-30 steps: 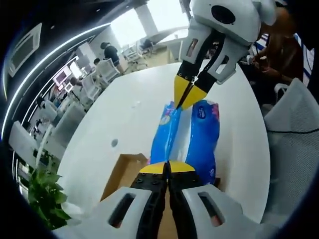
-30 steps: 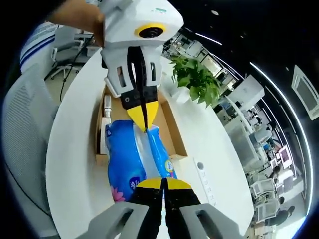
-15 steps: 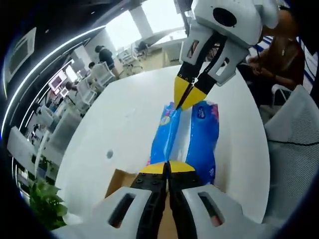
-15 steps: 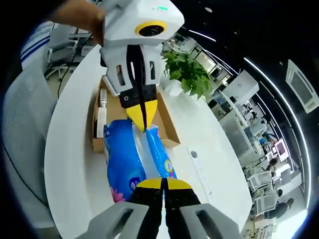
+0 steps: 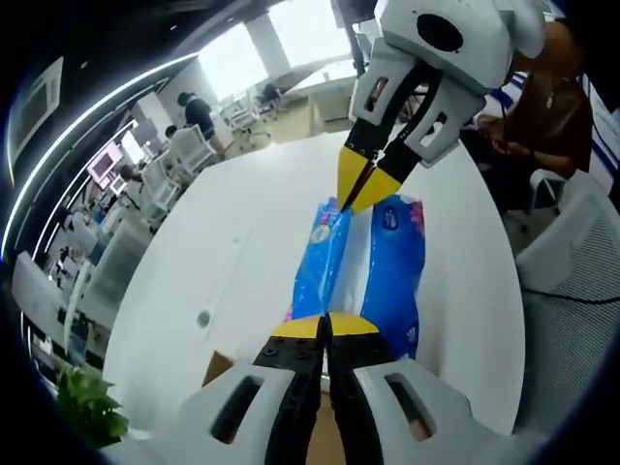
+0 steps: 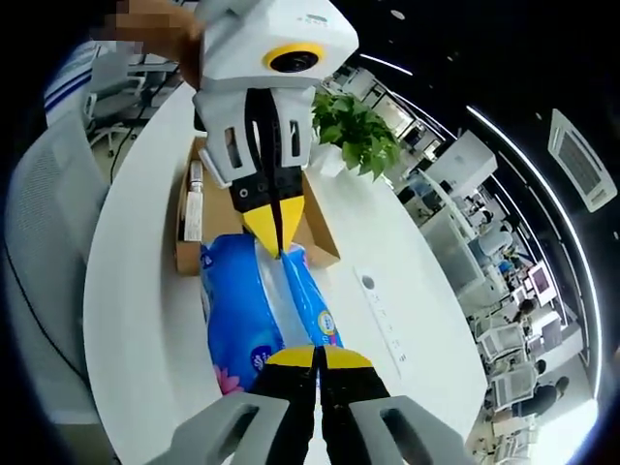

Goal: Operate the shoe box by opening the lid, removing the specified soft item, and placing it in the target area until the item is outside and the box remains undamaged.

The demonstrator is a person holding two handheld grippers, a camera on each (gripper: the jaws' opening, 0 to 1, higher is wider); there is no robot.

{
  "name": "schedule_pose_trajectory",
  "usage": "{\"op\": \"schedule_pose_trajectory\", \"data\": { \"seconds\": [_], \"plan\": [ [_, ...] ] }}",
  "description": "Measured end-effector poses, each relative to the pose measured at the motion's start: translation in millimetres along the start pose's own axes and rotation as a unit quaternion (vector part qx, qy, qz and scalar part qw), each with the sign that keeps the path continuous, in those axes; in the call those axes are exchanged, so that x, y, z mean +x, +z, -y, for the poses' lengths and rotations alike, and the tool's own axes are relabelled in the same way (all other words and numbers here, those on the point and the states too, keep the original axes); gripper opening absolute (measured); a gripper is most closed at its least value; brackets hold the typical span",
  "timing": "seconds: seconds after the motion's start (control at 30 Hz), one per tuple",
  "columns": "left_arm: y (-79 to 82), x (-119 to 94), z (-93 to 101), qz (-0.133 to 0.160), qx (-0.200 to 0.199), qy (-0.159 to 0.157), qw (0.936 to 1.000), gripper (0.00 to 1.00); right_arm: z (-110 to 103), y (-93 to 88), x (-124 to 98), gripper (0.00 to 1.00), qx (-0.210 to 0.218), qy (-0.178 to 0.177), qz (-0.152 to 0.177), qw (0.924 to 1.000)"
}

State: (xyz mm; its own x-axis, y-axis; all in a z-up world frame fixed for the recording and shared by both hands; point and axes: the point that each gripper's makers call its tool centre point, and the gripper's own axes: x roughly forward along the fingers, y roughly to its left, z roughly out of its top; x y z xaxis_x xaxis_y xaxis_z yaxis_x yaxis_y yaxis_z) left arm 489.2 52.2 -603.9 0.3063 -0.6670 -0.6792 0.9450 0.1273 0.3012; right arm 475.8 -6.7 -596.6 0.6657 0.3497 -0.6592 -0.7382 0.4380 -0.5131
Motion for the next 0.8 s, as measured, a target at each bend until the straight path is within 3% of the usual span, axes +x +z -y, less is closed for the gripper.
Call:
{"op": "schedule_pose_trajectory", "data": {
  "seconds": [0.8],
  "plan": [
    [35.2,52,20.4,0.012,0.011,-0.027,0.9995,0.00,13,-60.3,-18,0.00,0.011,-0.021,-0.023,0.9995]
  ]
}}
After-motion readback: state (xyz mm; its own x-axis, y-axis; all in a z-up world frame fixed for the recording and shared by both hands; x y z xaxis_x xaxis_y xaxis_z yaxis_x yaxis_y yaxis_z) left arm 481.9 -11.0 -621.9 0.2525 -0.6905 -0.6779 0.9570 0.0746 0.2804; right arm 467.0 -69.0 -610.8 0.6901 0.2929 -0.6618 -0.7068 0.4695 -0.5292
